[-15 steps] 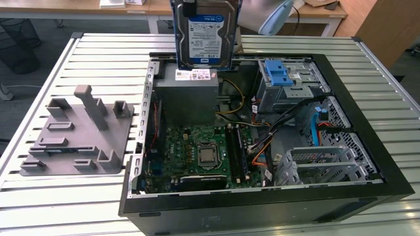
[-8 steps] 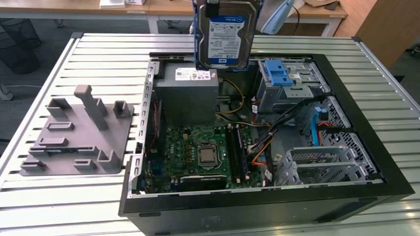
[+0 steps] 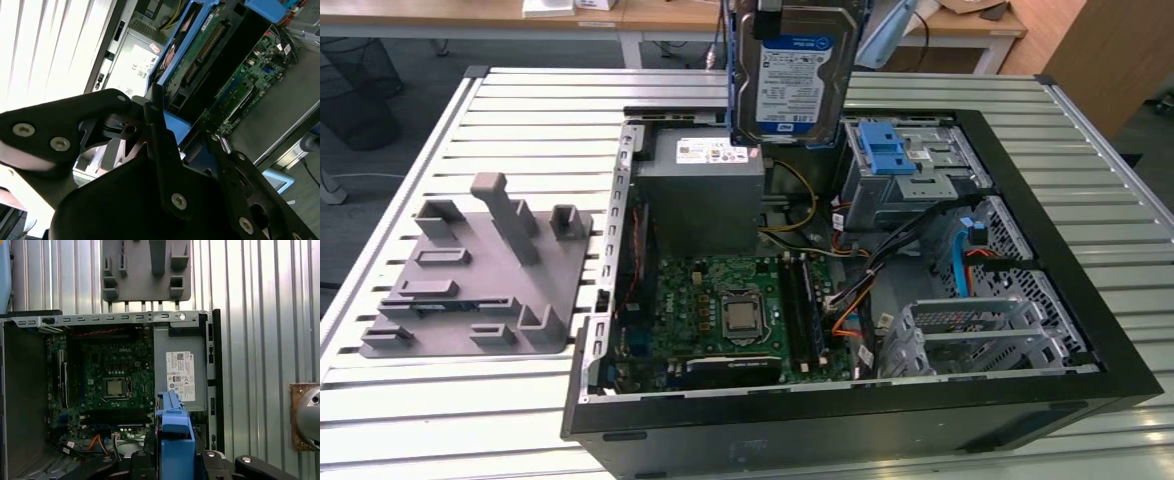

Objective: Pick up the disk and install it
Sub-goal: 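Pick up the disk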

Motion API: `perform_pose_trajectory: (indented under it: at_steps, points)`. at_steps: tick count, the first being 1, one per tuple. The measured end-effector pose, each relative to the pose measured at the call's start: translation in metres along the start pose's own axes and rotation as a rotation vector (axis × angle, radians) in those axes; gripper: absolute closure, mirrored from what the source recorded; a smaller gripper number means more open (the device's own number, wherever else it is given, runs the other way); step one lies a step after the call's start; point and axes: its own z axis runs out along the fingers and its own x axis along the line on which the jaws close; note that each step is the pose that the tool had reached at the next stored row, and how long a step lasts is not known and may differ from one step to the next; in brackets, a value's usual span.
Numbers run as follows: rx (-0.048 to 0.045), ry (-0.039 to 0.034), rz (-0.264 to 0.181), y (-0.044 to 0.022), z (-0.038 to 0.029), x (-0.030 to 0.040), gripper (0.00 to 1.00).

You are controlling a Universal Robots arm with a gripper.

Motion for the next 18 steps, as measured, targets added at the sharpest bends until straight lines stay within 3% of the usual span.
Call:
perform_pose_trajectory:
  at_steps: [18]
  points:
    - [0.0000,-0.0001,0.011,-0.0028,0.0008,0.0327,0.64]
